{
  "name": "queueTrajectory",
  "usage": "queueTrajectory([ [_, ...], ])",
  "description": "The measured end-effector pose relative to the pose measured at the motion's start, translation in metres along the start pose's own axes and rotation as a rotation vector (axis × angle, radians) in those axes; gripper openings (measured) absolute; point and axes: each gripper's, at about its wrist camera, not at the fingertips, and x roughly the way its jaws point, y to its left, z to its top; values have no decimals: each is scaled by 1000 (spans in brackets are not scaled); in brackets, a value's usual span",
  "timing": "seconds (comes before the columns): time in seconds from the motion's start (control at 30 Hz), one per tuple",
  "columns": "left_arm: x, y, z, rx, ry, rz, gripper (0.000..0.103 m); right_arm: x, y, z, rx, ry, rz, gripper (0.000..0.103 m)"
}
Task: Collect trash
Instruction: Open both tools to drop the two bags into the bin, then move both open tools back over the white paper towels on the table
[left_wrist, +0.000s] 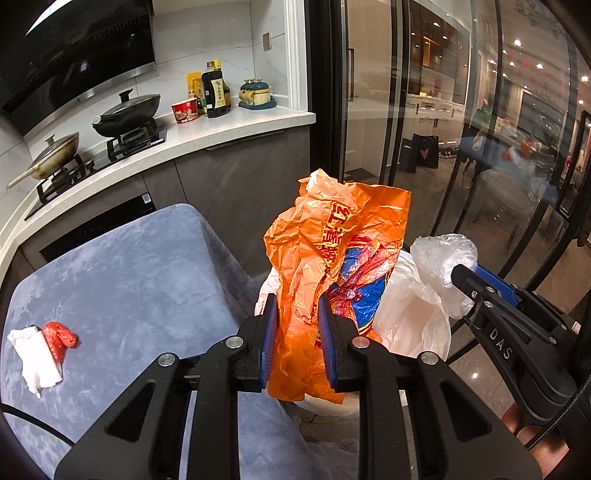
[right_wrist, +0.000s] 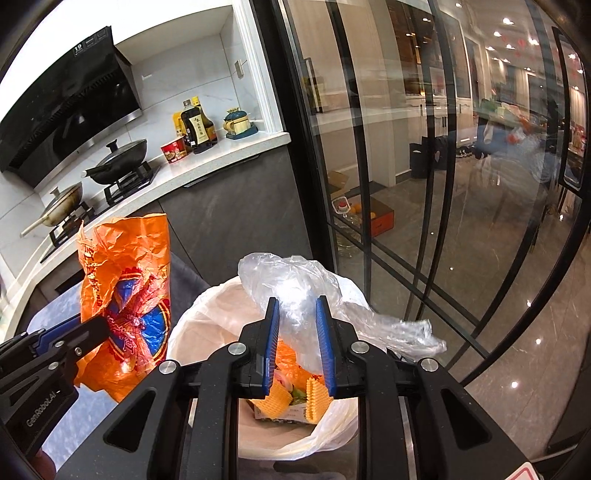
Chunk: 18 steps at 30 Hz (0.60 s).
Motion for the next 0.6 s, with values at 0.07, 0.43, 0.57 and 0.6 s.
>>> queueTrajectory([
  [0.07, 2, 2, 1, -8, 7, 1, 23, 1, 0, 0, -3, 1, 0, 21],
  [0.43, 3, 6, 3, -35, 0, 1, 42, -2, 0, 2, -6, -26, -2, 47],
  [0.57, 3, 6, 3, -36, 0, 0, 43, -3, 0, 3, -5, -32, -2, 48],
  [0.6, 3, 7, 3, -37, 0, -1, 42, -3, 1, 3, -5, -34, -2, 49],
])
